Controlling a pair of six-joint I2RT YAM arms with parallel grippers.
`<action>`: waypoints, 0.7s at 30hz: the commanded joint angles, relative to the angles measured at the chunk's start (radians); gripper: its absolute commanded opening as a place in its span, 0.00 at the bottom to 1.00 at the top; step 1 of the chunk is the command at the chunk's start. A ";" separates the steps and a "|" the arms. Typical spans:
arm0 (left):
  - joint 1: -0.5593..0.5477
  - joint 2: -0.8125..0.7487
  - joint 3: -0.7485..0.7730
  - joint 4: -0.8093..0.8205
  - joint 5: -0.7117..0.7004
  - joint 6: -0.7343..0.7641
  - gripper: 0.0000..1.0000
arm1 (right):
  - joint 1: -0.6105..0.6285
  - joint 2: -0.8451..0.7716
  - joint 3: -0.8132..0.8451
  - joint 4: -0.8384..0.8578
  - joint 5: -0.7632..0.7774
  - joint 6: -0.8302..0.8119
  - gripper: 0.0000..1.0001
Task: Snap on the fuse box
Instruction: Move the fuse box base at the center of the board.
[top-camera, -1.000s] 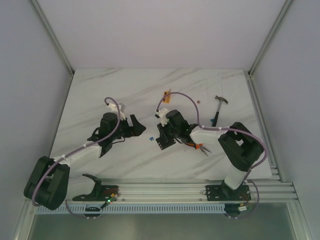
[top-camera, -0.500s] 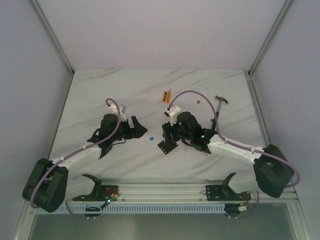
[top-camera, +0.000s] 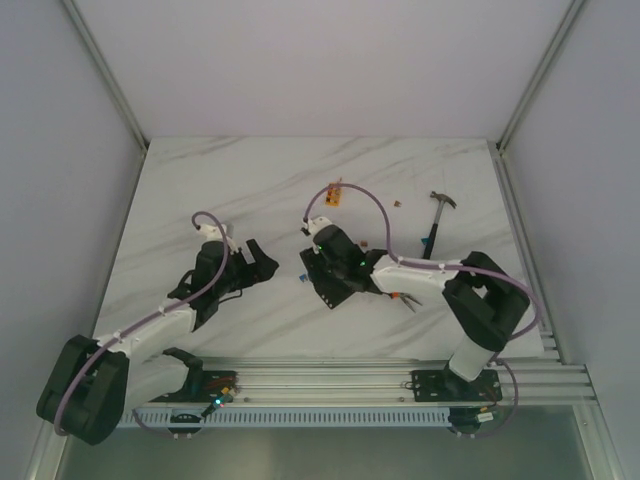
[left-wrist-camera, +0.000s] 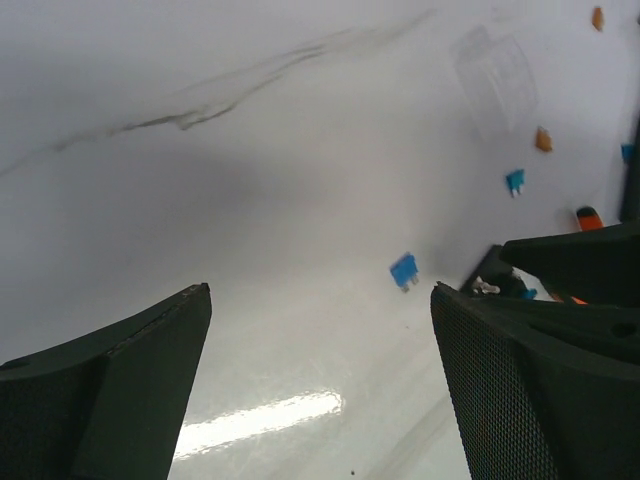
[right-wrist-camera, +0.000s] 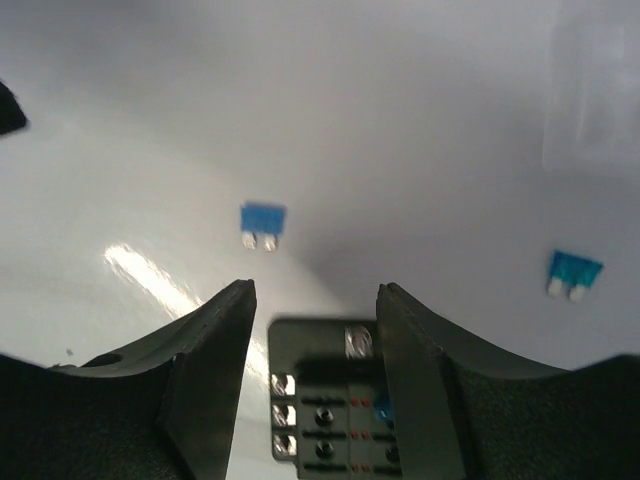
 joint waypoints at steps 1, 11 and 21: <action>0.015 -0.032 -0.025 -0.034 -0.093 -0.048 1.00 | 0.037 0.062 0.117 -0.054 0.081 0.025 0.58; 0.021 -0.126 -0.064 -0.122 -0.214 -0.076 1.00 | 0.088 0.239 0.305 -0.186 0.142 0.063 0.55; 0.021 -0.141 -0.065 -0.140 -0.223 -0.060 1.00 | 0.088 0.312 0.384 -0.277 0.107 0.091 0.52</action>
